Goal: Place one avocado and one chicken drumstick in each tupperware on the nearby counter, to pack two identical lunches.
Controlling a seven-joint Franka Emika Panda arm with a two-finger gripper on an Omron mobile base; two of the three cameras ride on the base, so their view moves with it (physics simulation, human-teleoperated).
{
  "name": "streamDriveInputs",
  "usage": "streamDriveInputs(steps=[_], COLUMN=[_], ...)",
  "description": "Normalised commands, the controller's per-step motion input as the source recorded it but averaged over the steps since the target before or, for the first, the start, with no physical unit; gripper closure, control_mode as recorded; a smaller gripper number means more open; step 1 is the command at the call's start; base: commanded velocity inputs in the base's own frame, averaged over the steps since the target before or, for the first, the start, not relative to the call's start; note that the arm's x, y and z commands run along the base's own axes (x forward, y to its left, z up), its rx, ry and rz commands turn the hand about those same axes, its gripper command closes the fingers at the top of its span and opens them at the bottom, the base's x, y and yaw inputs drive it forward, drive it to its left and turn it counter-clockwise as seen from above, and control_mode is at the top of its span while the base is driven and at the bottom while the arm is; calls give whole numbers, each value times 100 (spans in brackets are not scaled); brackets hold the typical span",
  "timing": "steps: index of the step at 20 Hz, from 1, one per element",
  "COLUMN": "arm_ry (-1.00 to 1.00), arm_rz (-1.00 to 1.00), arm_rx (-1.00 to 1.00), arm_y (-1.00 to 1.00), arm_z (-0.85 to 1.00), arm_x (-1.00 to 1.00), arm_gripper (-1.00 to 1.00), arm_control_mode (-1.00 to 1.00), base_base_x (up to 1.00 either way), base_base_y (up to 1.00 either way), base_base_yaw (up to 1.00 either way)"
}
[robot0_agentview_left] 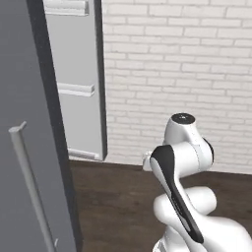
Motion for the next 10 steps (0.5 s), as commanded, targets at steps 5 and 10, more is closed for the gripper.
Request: streamDriveInputs(steps=[5, 10], arm_ry=[0, 0], arm_rz=[0, 0], arm_rx=[0, 0], arm_y=[0, 0], arm_z=[0, 0], arm_x=[0, 0], arm_gripper=[-100, -100], arm_control_mode=[100, 100], base_base_x=[100, 100], base_base_y=[-44, -53], base_base_yaw=[12, 25])
